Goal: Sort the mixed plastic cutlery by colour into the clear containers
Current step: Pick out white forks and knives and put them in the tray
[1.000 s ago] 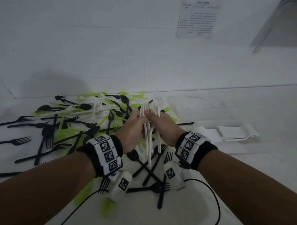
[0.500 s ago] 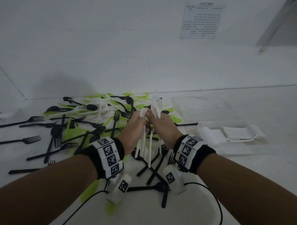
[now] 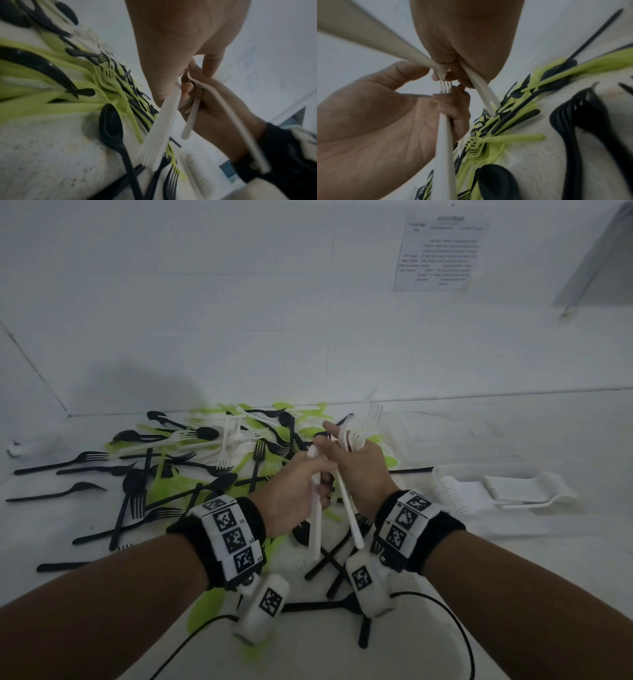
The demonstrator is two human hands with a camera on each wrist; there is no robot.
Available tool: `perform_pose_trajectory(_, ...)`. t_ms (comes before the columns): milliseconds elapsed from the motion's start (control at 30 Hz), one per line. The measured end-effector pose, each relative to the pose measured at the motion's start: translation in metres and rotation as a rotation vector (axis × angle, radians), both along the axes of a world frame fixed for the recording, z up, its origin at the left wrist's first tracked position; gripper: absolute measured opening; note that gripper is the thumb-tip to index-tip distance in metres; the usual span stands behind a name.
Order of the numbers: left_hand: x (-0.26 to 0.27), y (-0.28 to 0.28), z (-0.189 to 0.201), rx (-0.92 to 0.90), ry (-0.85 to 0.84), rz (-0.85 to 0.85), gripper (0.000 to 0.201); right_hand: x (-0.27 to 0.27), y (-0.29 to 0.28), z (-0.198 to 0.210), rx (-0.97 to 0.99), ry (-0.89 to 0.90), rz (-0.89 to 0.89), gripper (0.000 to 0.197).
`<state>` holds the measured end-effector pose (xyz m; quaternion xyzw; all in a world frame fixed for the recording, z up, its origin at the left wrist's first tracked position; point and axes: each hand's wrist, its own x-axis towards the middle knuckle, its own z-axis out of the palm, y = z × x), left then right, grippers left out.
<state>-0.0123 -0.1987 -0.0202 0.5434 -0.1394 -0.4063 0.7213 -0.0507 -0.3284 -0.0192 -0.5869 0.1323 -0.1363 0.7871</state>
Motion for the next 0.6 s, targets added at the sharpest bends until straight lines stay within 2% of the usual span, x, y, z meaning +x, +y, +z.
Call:
perform_pose_trajectory(133, 0.004, 0.003, -0.006, -0.018, -0.026, 0.007, 0.044, -0.001, 0.004, -0.006, 0.04, -0.012, -0.053, 0.04)
perform_pose_trajectory(233, 0.007, 0.005, -0.007, -0.008, -0.039, 0.045, 0.043, 0.0, 0.007, -0.007, -0.042, -0.001, -0.053, 0.03)
perform_pose_trajectory(333, 0.013, 0.005, -0.011, 0.082, -0.076, 0.13, 0.046, 0.002, 0.009, 0.0, -0.057, 0.041, -0.061, 0.034)
perform_pose_trajectory(467, 0.014, 0.009, -0.009, 0.162, -0.101, 0.203, 0.021, 0.005, 0.005, 0.001, -0.119, 0.113, -0.153, 0.045)
perform_pose_trajectory(600, 0.019, 0.01, -0.009, 0.186, -0.116, 0.322, 0.026, 0.004, 0.006, 0.002, -0.139, 0.227, -0.041, 0.047)
